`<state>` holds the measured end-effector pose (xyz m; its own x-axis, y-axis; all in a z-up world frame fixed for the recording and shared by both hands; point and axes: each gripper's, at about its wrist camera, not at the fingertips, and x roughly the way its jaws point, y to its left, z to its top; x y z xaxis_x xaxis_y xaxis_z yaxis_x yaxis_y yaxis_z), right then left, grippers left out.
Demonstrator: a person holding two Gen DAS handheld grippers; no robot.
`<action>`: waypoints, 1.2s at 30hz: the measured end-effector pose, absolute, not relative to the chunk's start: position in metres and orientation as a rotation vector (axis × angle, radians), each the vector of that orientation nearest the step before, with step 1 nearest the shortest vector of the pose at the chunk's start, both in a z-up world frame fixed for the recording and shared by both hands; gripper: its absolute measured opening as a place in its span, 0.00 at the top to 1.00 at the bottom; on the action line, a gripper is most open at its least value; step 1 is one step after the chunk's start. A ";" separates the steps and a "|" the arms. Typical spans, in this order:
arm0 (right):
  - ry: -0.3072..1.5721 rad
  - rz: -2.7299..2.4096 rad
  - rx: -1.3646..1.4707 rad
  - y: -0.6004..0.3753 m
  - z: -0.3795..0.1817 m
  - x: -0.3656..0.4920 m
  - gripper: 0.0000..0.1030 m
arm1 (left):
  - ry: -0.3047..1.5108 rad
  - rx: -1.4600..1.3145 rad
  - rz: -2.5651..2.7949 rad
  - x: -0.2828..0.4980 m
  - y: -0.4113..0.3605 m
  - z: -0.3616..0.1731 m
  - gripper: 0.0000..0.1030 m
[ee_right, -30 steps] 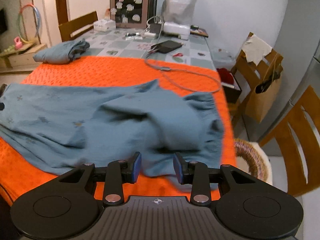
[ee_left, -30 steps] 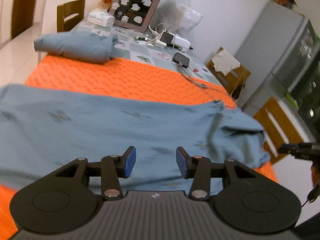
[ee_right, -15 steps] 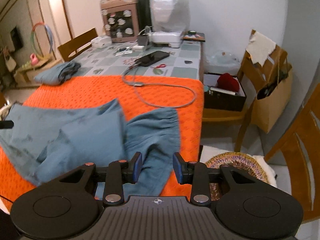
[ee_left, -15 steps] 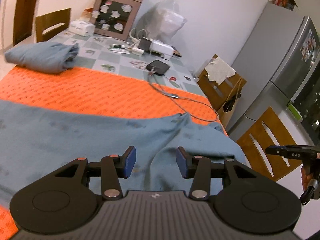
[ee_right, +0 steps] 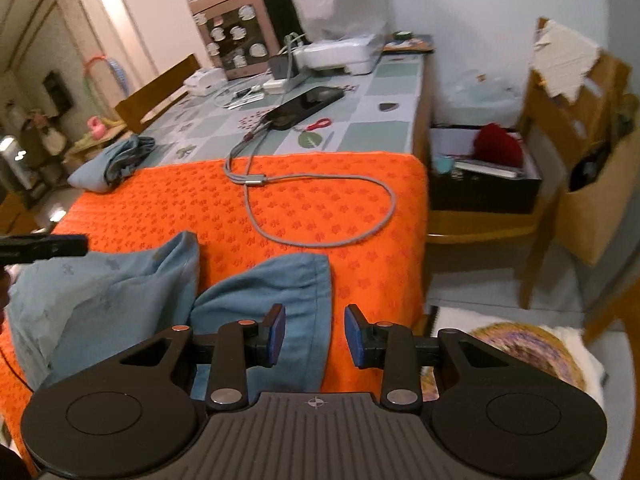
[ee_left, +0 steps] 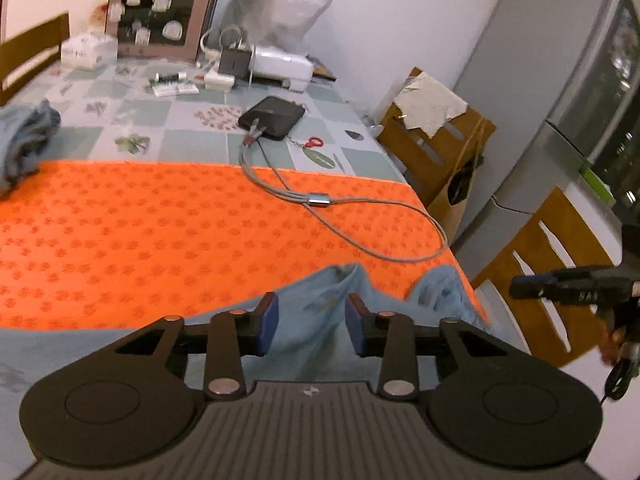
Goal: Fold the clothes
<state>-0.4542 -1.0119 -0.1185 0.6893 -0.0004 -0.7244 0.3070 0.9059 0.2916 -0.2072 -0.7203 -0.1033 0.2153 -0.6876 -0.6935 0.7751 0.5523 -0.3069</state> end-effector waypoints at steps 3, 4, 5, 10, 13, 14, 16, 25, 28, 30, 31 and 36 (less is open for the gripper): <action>0.792 -0.072 0.451 -1.036 -0.136 -0.440 0.66 | 0.915 0.099 -0.957 -0.212 -0.744 -0.105 0.69; 0.788 -0.028 0.471 -1.045 -0.143 -0.436 0.66 | 0.919 0.099 -0.926 -0.216 -0.749 -0.104 0.69; 0.786 0.003 0.486 -1.053 -0.148 -0.432 0.65 | 0.922 0.096 -0.894 -0.221 -0.753 -0.103 0.69; 0.772 0.162 0.551 -1.090 -0.179 -0.405 0.65 | 0.952 0.029 -0.725 -0.249 -0.759 -0.094 0.69; 0.758 0.249 0.556 -1.098 -0.188 -0.391 0.65 | 0.958 -0.011 -0.650 -0.272 -0.755 -0.083 0.69; 0.756 0.285 0.553 -1.099 -0.190 -0.386 0.65 | 0.956 -0.027 -0.631 -0.281 -0.752 -0.078 0.69; 0.755 0.361 0.555 -1.098 -0.193 -0.378 0.65 | 0.950 -0.061 -0.596 -0.298 -0.746 -0.068 0.69; 0.771 0.413 0.579 -1.093 -0.184 -0.381 0.80 | 0.912 -0.094 -0.531 -0.367 -0.711 -0.032 0.67; 0.753 0.341 0.596 -1.099 -0.155 -0.407 0.81 | 0.904 -0.079 -0.537 -0.383 -0.699 -0.028 0.67; 0.748 0.277 0.586 -1.102 -0.133 -0.429 0.80 | 0.901 -0.064 -0.550 -0.393 -0.694 -0.028 0.65; 0.745 0.237 0.603 -1.105 -0.123 -0.441 0.80 | 0.900 -0.055 -0.557 -0.397 -0.692 -0.029 0.64; 0.730 0.079 0.611 -1.114 -0.114 -0.481 0.70 | 0.894 0.011 -0.615 -0.419 -0.696 -0.040 0.64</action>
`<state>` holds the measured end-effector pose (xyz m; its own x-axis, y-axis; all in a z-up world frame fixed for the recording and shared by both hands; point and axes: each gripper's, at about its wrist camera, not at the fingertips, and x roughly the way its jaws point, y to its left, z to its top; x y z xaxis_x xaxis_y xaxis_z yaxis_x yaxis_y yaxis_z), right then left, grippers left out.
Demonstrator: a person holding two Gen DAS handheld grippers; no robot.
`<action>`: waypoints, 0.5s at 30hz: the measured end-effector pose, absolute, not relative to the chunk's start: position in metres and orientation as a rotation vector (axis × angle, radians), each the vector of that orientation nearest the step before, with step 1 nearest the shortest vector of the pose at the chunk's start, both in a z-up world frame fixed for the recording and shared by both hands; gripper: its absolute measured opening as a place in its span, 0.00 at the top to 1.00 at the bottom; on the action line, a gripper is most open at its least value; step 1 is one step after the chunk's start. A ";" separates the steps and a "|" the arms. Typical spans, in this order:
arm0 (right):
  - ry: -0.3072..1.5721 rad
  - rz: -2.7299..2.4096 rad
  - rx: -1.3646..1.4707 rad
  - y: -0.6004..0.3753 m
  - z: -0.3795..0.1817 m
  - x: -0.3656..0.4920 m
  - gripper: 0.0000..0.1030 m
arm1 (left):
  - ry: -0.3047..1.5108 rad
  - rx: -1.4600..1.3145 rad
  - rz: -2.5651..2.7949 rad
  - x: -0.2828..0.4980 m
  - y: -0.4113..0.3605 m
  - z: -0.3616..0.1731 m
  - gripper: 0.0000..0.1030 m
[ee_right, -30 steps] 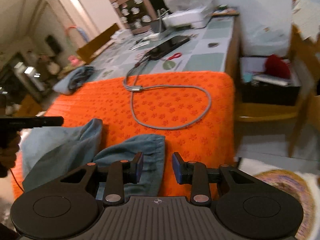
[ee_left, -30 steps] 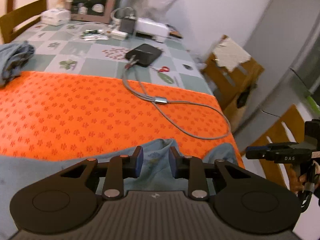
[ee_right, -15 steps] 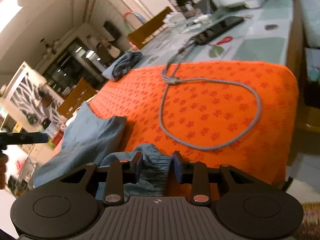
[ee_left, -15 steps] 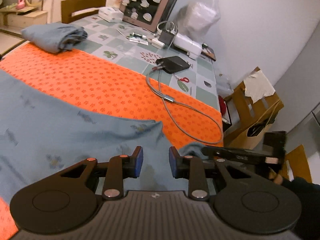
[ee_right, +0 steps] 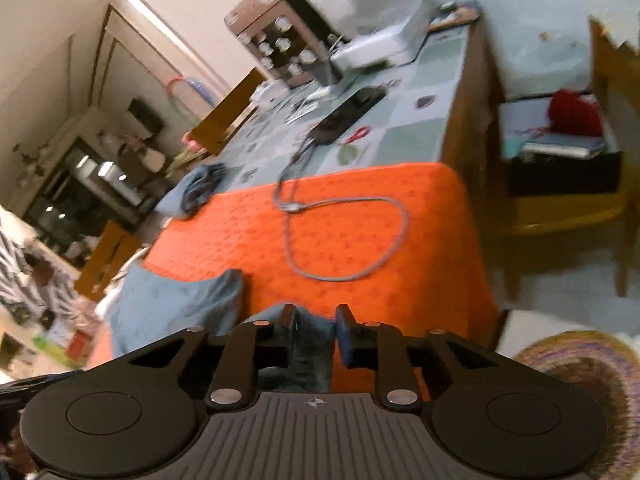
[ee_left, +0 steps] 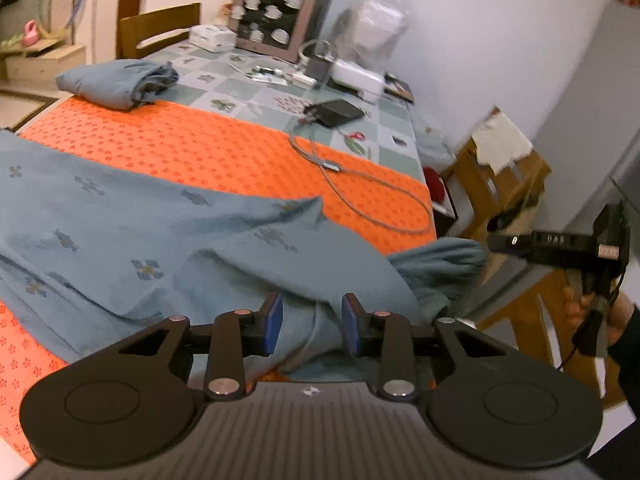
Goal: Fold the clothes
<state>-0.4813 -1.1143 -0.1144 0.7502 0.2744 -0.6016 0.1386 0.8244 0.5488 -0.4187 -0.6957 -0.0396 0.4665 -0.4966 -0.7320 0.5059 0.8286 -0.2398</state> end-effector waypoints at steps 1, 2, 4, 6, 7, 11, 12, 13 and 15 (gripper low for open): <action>0.729 0.063 0.590 -1.113 -0.114 -0.487 0.69 | 0.892 0.025 -0.629 -0.423 -0.698 -0.041 0.63; 0.729 0.046 0.568 -1.112 -0.115 -0.493 0.69 | 0.887 0.039 -0.648 -0.428 -0.701 -0.043 0.62; 0.737 0.065 0.470 -1.102 -0.115 -0.503 0.69 | 0.878 0.063 -0.690 -0.440 -0.707 -0.046 0.59; 0.746 0.092 0.363 -1.089 -0.115 -0.513 0.66 | 0.881 0.084 -0.714 -0.452 -0.714 -0.052 0.59; 0.749 0.125 0.295 -1.081 -0.115 -0.518 0.64 | 0.890 0.091 -0.715 -0.457 -0.718 -0.056 0.58; 0.737 0.299 0.072 -1.053 -0.125 -0.523 0.62 | 0.896 0.126 -0.678 -0.485 -0.739 -0.072 0.46; 0.734 0.338 0.030 -1.047 -0.129 -0.521 0.61 | 0.896 0.139 -0.650 -0.493 -0.745 -0.077 0.44; 0.731 0.377 -0.007 -1.044 -0.133 -0.519 0.60 | 0.901 0.140 -0.620 -0.501 -0.751 -0.081 0.43; 0.728 0.453 -0.073 -1.041 -0.139 -0.515 0.59 | 0.918 0.112 -0.557 -0.515 -0.761 -0.090 0.38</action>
